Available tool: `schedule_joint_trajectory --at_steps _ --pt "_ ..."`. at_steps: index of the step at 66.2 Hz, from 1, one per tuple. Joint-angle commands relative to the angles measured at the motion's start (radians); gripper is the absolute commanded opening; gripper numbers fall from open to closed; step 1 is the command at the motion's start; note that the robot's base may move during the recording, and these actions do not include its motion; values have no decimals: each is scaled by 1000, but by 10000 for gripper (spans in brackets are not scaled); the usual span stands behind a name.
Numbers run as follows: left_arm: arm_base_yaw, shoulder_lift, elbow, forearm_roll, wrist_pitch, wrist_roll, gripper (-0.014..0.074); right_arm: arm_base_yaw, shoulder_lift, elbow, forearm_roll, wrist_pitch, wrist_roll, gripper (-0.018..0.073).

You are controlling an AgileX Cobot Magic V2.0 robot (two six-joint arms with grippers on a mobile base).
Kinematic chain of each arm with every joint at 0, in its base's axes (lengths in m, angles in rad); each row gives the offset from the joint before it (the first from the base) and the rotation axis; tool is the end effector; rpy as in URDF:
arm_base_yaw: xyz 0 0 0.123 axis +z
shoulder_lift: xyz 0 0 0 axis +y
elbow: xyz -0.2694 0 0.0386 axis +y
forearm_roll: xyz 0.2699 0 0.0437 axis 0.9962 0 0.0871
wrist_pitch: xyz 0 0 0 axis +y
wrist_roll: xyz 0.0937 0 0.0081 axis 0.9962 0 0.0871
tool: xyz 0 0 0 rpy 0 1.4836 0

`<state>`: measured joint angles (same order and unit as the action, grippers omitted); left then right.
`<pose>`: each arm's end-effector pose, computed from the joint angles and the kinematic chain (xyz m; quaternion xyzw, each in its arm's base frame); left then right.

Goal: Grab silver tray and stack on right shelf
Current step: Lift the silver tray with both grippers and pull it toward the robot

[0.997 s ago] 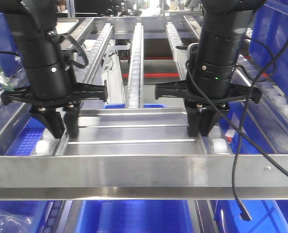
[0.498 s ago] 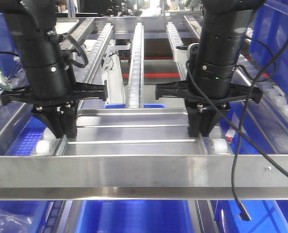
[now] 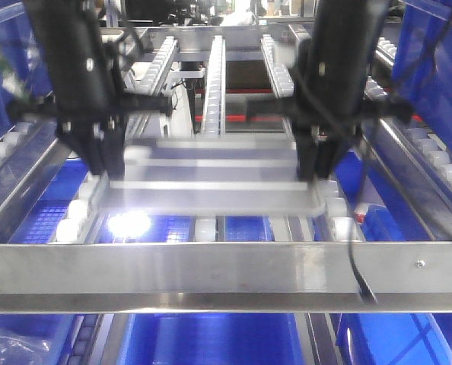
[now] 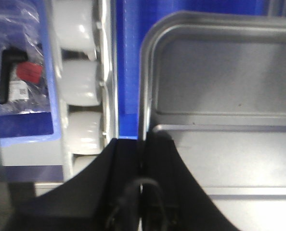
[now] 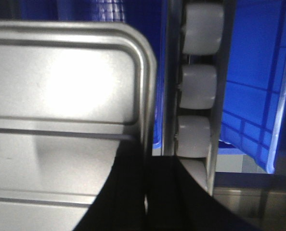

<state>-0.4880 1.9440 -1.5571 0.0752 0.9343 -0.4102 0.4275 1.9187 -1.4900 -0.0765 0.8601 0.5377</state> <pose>0.3839 -0.1974 0.2098 0.0553 0.9838 -0.0425 0.1654 0.3896 0.1715 0.2031 0.0349 0.9819 0.0558 0.1778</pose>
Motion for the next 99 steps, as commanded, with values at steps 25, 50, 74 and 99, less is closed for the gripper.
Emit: schedule_joint_trajectory --at_steps 25,50,74,99 --pt "-10 -200 -41 -75 102 -2 -99 49 -202 -77 31 110 37 54" --pt "-81 -460 251 -34 28 -129 -100 196 -382 189 -16 61 230 62" --pt "-326 -617 462 88 35 -429 -100 283 -598 423 -66 78 335 62" --pt "-572 -686 556 222 150 -686 -99 437 -753 602 -81 93 526 62"
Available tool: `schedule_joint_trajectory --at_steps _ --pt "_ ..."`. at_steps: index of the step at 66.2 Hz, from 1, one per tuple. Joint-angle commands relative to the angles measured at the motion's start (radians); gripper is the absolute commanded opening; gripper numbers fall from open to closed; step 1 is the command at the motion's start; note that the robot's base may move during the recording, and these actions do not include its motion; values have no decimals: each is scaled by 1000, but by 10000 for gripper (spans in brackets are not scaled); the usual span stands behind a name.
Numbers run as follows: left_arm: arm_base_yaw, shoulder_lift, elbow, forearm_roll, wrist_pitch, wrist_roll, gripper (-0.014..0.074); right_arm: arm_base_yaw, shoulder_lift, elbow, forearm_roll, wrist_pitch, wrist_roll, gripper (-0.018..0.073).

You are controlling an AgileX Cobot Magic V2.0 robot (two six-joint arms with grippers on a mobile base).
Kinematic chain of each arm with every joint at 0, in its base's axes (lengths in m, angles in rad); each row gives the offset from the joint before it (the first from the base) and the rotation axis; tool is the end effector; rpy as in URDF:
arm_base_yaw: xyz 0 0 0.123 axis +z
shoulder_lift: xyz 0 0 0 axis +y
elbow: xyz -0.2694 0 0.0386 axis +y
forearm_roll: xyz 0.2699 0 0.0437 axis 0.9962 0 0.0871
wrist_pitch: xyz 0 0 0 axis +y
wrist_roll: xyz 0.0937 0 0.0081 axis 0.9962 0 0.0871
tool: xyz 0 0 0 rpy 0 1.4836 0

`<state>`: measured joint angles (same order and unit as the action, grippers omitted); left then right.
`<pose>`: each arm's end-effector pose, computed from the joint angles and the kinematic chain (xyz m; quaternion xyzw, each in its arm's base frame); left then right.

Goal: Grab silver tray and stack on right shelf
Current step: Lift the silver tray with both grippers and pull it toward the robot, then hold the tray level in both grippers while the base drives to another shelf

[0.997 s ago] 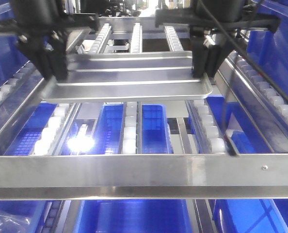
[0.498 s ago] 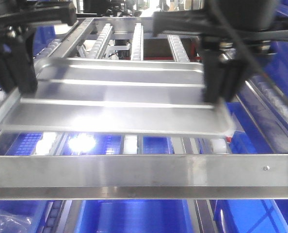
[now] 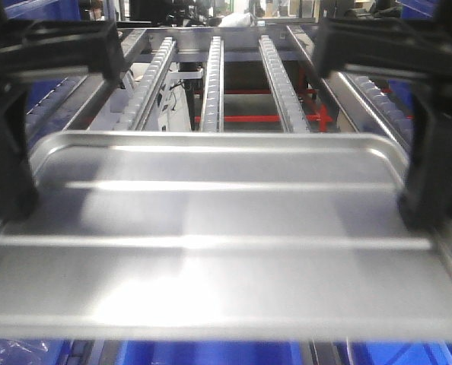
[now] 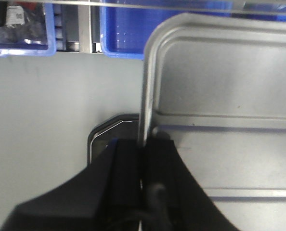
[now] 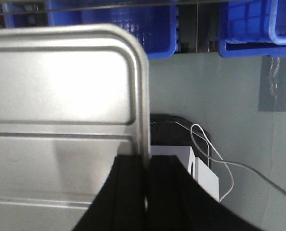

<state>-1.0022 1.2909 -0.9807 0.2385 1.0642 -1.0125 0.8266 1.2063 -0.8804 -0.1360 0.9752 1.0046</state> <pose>0.1563 -0.2084 0.2638 0.0374 0.9831 -0.0593 0.1689 0.1721 0.1714 0.2560 0.0598 0.9804 0.1026 0.1572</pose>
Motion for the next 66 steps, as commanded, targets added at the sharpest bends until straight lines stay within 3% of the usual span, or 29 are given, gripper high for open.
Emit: schedule_joint_trajectory --at_steps 1,14,23,33,66 --pt "-74 -33 -20 65 25 -91 -99 47 -41 -5 -29 -19 69 62" --pt "-140 -41 -19 60 54 -126 -99 192 -42 -2 -114 23 217 62" --pt "-142 -64 7 48 46 -143 -99 233 -42 -2 -114 34 225 62" --pt "-147 -97 57 2 -19 -144 -99 235 -42 -2 -115 29 225 60" --pt "-147 -103 68 31 -21 -144 -100 234 -41 -2 -116 22 229 60"
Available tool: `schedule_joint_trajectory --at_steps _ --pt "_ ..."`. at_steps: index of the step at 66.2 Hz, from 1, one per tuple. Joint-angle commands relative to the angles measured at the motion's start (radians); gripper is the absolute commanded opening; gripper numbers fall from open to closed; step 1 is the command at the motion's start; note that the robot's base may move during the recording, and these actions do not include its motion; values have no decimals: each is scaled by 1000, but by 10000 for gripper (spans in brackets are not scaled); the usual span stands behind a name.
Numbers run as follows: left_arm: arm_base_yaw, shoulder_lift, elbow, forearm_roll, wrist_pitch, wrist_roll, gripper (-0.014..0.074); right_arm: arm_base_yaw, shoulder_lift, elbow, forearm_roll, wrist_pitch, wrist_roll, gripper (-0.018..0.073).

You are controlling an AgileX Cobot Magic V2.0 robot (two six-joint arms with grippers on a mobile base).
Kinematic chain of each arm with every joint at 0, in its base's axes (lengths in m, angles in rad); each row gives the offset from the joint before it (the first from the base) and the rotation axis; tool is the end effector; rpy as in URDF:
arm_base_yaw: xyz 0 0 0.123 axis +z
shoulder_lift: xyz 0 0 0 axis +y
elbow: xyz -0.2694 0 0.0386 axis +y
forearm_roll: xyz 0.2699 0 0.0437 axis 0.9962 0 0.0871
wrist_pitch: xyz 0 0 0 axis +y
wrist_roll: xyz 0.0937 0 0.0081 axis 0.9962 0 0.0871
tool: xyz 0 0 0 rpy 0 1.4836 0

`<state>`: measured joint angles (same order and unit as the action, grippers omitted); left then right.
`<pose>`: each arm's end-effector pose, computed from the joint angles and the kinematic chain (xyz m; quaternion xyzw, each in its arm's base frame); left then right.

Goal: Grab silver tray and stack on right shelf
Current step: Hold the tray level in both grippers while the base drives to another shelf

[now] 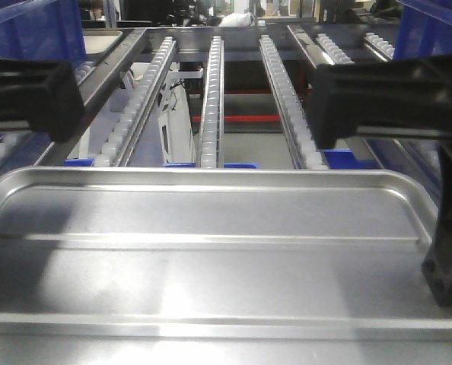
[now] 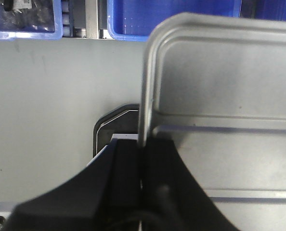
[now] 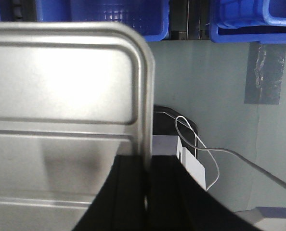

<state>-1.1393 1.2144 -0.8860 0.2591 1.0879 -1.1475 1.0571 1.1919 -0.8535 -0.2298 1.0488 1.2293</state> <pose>0.1176 -0.2044 0.2546 0.0417 0.9846 -0.0587 0.1595 0.1297 0.1920 0.2506 0.0416 0.9844 0.0780 0.1522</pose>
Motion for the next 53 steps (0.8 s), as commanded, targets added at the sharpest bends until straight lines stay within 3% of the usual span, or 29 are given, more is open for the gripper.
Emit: schedule_joint_trajectory --at_steps 1,21,53 --pt "-10 -26 -27 9 -44 -9 -100 1 -27 -29 -25 -53 10 60" --pt "-10 -26 -27 16 -44 -9 -100 1 -26 -29 -54 -32 76 60" --pt "-10 -26 -27 16 -38 -9 -100 1 -26 -29 -63 8 76 60"
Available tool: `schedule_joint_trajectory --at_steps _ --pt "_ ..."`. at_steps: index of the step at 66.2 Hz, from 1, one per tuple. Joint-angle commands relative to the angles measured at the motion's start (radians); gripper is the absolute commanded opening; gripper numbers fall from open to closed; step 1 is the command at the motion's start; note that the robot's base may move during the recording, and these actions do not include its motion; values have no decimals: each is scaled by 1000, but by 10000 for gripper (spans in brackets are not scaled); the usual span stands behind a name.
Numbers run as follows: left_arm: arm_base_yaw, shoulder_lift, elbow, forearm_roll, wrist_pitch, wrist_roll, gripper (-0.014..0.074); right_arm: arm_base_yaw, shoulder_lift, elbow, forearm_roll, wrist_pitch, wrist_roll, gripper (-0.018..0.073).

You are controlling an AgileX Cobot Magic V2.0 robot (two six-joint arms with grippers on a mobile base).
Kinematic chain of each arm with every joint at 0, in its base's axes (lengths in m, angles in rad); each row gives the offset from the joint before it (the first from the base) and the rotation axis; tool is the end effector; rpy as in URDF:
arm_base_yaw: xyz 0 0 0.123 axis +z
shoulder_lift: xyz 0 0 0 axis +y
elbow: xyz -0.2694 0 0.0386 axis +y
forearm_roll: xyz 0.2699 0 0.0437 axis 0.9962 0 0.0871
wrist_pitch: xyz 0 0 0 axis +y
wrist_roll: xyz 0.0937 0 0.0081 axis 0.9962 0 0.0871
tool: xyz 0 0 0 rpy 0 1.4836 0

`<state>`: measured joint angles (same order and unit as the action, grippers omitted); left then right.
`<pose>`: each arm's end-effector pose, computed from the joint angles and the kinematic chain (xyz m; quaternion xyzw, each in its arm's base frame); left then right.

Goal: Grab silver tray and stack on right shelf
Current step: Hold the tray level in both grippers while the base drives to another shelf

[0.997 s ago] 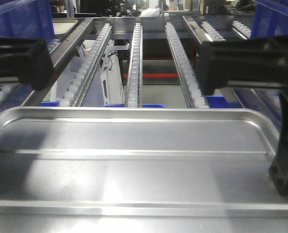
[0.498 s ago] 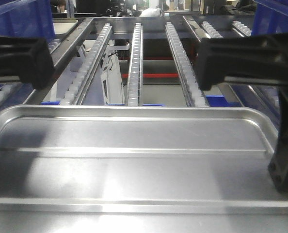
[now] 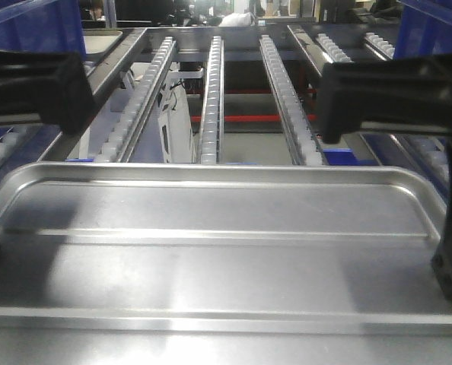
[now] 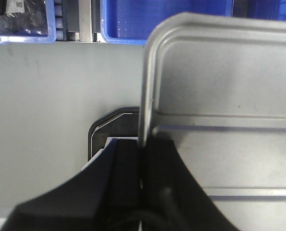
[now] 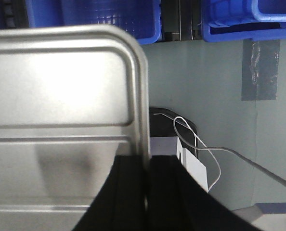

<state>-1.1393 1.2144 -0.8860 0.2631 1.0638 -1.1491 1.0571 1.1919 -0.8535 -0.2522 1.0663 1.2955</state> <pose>0.1186 -0.2064 0.2552 0.0431 0.9828 -0.0691 0.1655 0.1307 0.1897 0.2506 0.0710 0.9826 0.0708 0.1561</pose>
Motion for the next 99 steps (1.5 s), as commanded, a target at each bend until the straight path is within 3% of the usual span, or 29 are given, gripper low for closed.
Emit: schedule_joint_trajectory --at_steps 1,41,99 --pt "-10 -26 -27 10 -14 -7 -100 1 -26 -29 -40 -8 10 60" --pt "-10 -26 -27 -8 120 -7 -100 1 -26 -29 -40 -7 10 60" --pt "-10 -26 -27 -8 122 -7 -100 1 -26 -29 -40 -7 10 60"
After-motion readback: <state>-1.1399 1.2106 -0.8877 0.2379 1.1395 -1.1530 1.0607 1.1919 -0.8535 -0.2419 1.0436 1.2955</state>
